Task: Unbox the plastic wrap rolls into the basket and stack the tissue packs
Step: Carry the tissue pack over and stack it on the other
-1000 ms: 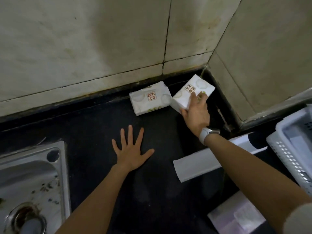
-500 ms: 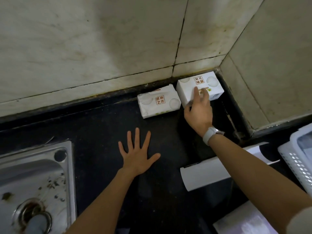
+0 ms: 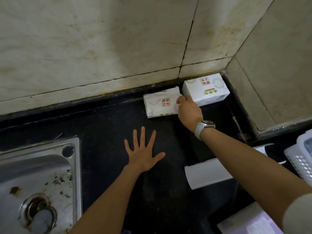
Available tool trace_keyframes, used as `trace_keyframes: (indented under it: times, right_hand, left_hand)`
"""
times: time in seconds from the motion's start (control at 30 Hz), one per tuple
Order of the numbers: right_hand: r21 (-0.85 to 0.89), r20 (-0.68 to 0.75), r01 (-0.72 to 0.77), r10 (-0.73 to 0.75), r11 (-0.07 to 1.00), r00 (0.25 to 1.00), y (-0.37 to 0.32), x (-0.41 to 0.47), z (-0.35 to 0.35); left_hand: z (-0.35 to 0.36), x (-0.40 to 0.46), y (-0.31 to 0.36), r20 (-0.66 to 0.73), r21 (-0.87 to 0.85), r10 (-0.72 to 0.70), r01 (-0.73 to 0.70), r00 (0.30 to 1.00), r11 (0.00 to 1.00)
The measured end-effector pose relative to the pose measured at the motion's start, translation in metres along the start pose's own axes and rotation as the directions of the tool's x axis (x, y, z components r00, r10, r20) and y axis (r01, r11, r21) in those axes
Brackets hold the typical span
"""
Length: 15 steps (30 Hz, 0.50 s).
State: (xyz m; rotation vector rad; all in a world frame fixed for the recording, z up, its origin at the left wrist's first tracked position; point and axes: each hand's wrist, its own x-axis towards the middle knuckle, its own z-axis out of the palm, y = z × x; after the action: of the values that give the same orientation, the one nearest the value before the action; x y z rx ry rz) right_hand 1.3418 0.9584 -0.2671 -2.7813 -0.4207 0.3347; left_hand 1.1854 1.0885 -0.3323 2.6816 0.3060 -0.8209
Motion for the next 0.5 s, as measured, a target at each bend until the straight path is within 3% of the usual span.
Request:
trace_keyframes:
  times: [0.1, 0.27, 0.4, 0.5]
  right_hand:
    - [0.146, -0.064, -0.024, 0.033, 0.989, 0.997, 0.004, -0.009, -0.004]
    - [0.428, -0.376, 0.211, -0.039, 0.879, 0.926, 0.011, -0.030, -0.026]
    - [0.503, -0.519, 0.284, 0.022, 0.817, 0.855, 0.039, -0.021, -0.059]
    - [0.444, -0.543, 0.245, 0.042, 0.862, 0.839, 0.067, -0.008, -0.073]
  left_hand:
    - [-0.002, 0.000, 0.000, 0.012, -0.007, 0.000, 0.000, 1.000, 1.000]
    - [-0.002, -0.002, 0.000, -0.016, -0.037, 0.005, -0.006, 1.000, 0.999]
    - [-0.003, -0.001, 0.001, -0.018, -0.039, -0.015, 0.014, 1.000, 0.999]
    - [-0.005, 0.000, 0.003, 0.000, -0.014, -0.040, 0.040, 0.999, 0.999]
